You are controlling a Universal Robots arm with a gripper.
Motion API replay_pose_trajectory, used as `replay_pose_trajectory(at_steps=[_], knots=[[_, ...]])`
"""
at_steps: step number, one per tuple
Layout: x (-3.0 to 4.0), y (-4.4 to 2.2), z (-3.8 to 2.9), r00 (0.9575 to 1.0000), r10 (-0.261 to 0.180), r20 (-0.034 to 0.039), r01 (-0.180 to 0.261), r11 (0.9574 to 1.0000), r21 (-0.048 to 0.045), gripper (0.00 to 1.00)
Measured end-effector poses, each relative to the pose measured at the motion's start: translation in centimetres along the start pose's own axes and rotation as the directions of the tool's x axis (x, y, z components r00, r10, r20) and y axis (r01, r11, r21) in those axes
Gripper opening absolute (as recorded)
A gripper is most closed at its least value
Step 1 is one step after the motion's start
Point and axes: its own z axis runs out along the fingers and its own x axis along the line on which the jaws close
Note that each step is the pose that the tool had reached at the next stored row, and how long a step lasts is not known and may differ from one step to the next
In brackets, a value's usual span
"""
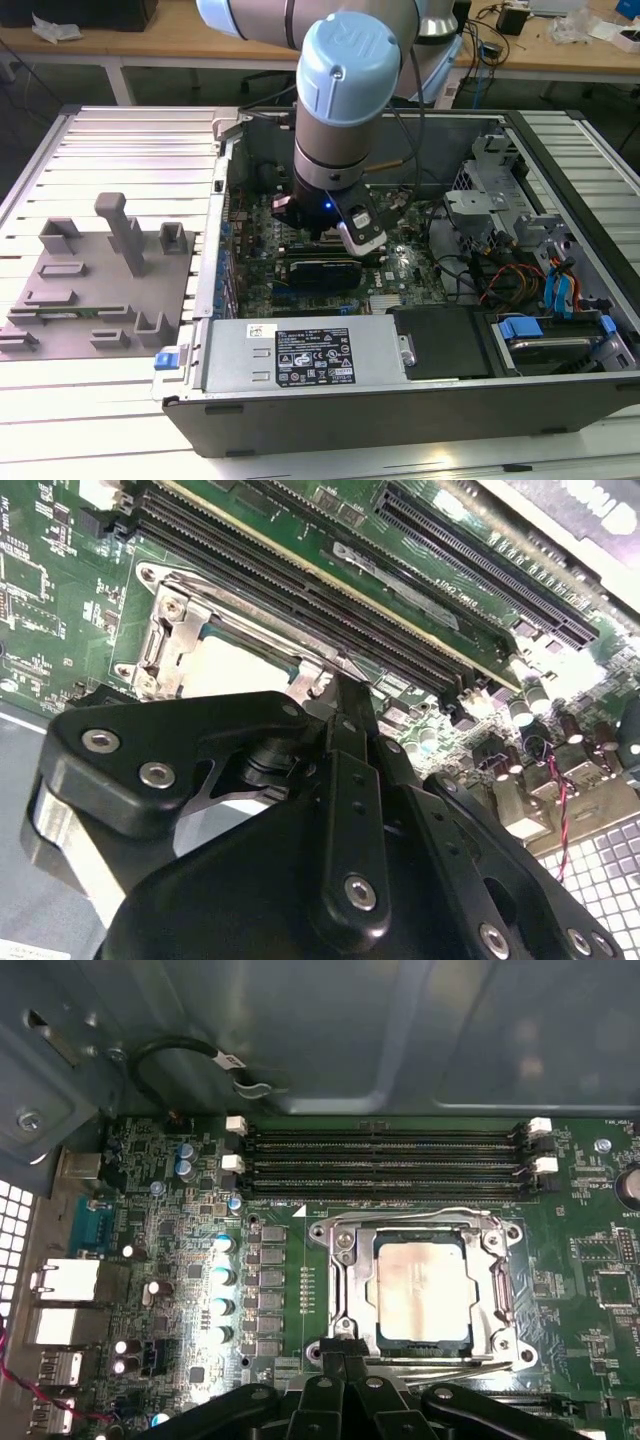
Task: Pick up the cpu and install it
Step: 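Install the second cpu locking lever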
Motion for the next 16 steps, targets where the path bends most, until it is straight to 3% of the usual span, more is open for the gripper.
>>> replay_pose_trajectory(at_steps=[7, 16], knots=[[-0.27, -0.69, -0.21, 1.0, 0.001, -0.0011, -0.001, 1.0, 0.0, 0.11], [-0.31, -1.09, -0.3, 1.0, 0.001, -0.001, -0.001, 1.0, -0.002, 0.11]])
